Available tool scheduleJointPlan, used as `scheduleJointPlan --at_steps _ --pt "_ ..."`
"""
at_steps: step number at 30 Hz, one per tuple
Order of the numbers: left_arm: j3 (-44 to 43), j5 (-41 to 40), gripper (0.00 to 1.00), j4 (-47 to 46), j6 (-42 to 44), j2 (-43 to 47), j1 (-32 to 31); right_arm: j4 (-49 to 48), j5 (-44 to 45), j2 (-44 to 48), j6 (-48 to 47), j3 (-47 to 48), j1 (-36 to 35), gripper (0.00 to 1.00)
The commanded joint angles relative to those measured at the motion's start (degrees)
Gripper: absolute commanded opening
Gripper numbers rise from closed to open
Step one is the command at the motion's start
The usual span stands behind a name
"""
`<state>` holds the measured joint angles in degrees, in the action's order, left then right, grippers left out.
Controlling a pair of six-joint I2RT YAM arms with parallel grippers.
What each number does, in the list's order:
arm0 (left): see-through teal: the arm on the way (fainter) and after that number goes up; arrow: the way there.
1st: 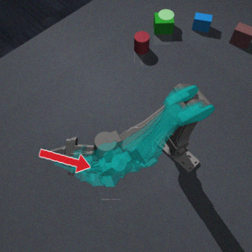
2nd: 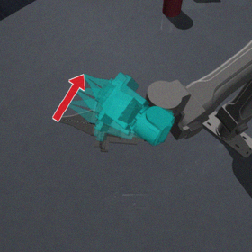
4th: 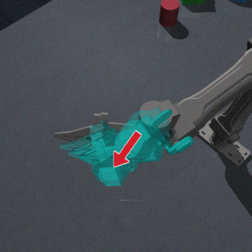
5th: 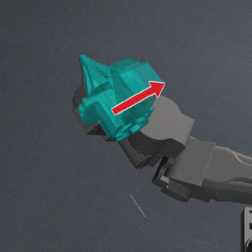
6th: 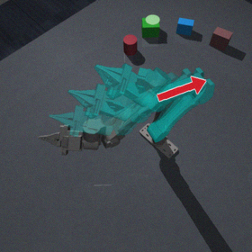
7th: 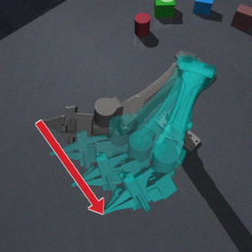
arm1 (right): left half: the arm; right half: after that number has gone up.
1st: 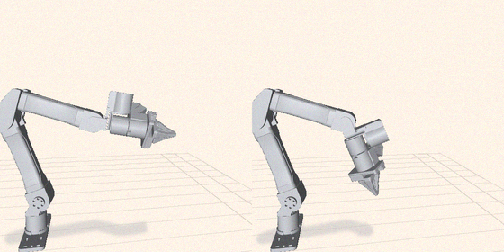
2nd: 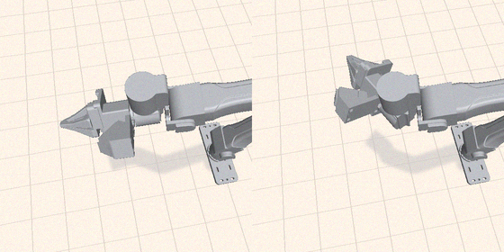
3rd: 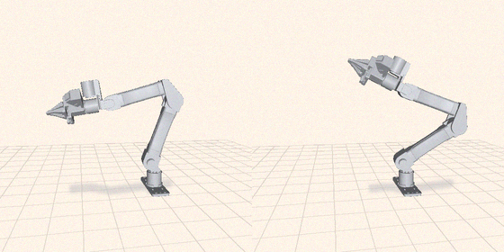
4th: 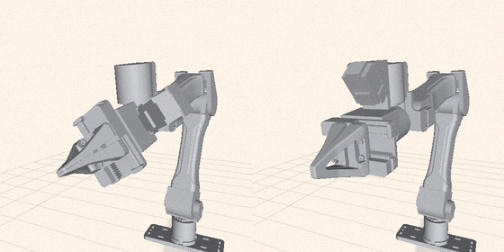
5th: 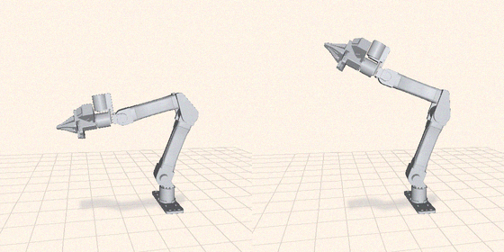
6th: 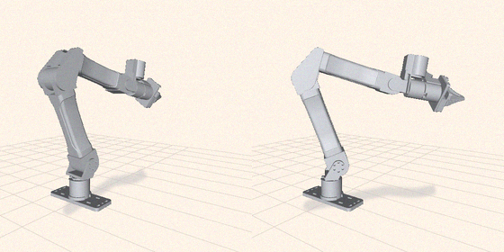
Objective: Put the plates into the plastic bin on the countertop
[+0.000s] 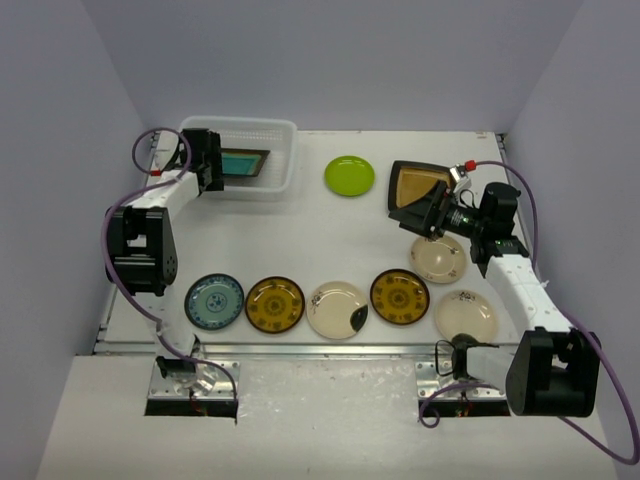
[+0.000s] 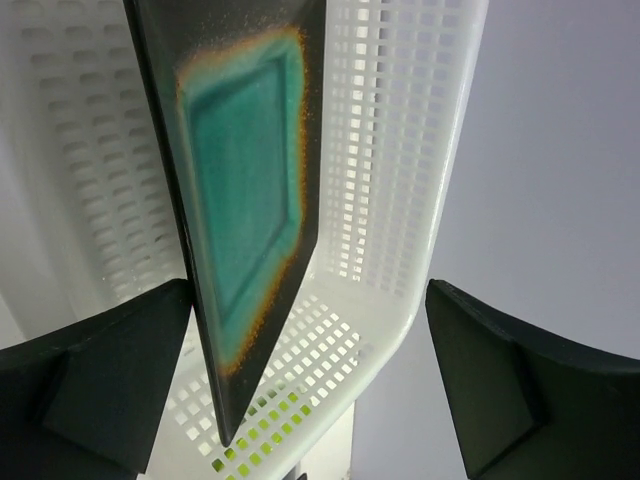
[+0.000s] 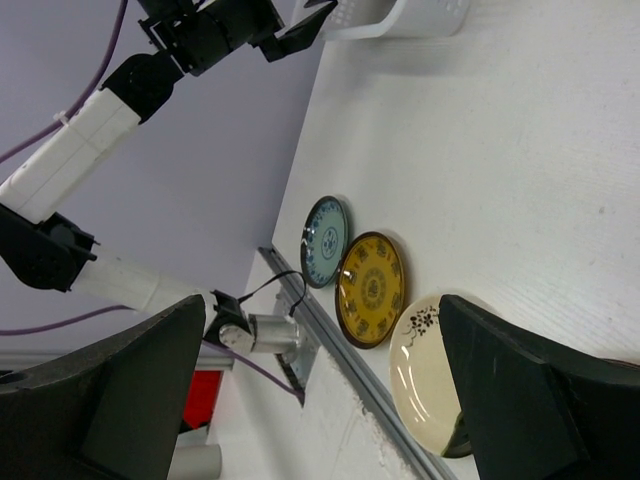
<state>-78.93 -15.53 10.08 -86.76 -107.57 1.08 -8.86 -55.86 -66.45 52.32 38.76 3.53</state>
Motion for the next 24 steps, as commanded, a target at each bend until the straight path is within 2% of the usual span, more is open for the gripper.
scheduleJointPlan --at_steps 1,5,9,12,17,20,22,24 --pt "-2.8 1.4 1.0 -1.8 0.0 3.7 -0.5 1.9 2.7 -1.2 -2.7 2.5 -0.1 0.99" --pt "-1.6 1.7 1.0 0.7 1.6 7.4 -0.4 9.4 9.9 -4.0 -5.7 5.6 0.0 0.99" --pt "0.2 1.8 1.0 2.8 4.7 11.9 0.1 20.5 22.6 -7.4 -8.1 11.9 0.0 0.99" --pt "3.3 4.6 1.0 1.3 7.0 16.0 1.5 24.3 26.7 -10.3 -8.3 15.5 0.2 0.99" --pt "4.8 13.1 1.0 -2.4 15.7 22.7 2.7 24.6 35.7 -12.7 -1.5 16.2 1.9 0.99" --pt "7.8 26.7 1.0 -5.9 25.0 27.6 2.8 24.3 41.7 -14.8 5.0 15.6 5.4 0.99" --pt "12.2 32.9 1.0 -6.2 26.6 29.2 3.4 24.6 42.9 -15.8 9.0 14.8 7.1 0.99" --pt "21.7 39.8 1.0 -11.0 27.2 35.2 4.2 21.2 41.3 -17.0 15.9 11.7 8.9 0.99"
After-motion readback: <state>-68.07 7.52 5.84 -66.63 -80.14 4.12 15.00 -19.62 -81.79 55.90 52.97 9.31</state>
